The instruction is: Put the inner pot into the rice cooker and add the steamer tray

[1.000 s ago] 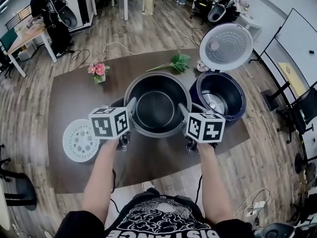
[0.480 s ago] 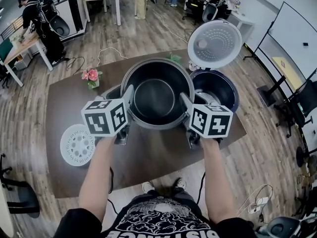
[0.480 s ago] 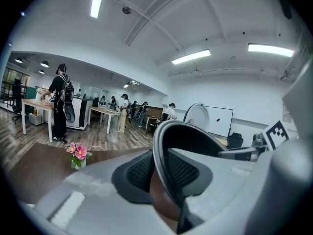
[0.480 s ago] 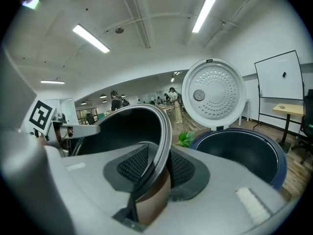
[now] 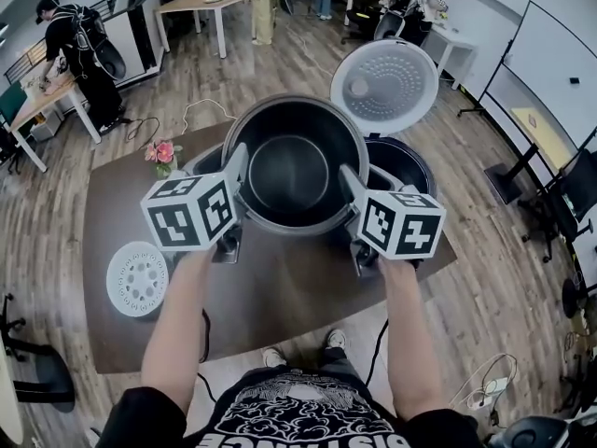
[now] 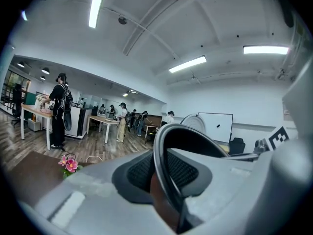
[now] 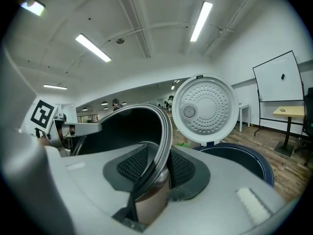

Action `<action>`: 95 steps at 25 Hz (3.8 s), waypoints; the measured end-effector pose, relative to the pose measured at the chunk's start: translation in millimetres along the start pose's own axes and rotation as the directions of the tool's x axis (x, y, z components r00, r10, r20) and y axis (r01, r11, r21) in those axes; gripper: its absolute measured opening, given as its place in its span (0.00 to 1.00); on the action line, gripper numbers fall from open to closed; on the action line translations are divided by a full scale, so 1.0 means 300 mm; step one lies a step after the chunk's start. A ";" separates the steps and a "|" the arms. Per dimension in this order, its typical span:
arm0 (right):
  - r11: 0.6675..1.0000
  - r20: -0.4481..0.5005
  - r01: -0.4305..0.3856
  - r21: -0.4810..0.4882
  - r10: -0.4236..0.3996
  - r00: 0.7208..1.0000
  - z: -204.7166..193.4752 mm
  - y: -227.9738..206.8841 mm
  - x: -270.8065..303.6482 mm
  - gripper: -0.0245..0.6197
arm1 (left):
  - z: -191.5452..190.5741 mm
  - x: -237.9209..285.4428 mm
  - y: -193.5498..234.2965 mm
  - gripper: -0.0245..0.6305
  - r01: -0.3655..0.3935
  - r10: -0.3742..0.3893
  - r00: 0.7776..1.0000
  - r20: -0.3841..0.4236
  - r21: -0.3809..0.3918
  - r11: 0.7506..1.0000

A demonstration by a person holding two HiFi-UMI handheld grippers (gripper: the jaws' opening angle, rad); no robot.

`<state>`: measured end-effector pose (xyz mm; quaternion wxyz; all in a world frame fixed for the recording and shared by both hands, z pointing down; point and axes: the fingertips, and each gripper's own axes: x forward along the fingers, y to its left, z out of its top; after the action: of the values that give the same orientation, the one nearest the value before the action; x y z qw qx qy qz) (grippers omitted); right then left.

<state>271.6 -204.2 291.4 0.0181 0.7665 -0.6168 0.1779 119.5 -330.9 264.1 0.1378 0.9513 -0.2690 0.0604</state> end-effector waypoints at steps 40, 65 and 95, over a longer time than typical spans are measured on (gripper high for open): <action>0.978 -0.045 0.189 0.088 -0.186 0.982 0.062 -0.719 -0.168 0.19 | -0.112 0.508 -0.576 0.16 0.164 -0.167 0.982 -0.093 -0.034 0.986; 0.961 -0.228 0.239 0.141 -0.204 0.952 -0.147 -0.832 -0.074 0.19 | -0.331 0.630 -0.549 0.16 0.122 -0.138 0.959 -0.248 -0.078 0.989; 0.953 -0.207 0.303 0.000 -0.297 0.932 -0.204 -0.868 -0.043 0.23 | -0.445 0.655 -0.538 0.21 0.138 -0.127 0.941 -0.313 0.010 0.990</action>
<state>502.0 -115.0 395.0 0.0963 0.8295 -0.4845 0.2607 365.9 -257.0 391.6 0.1670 0.9478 -0.1783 0.2048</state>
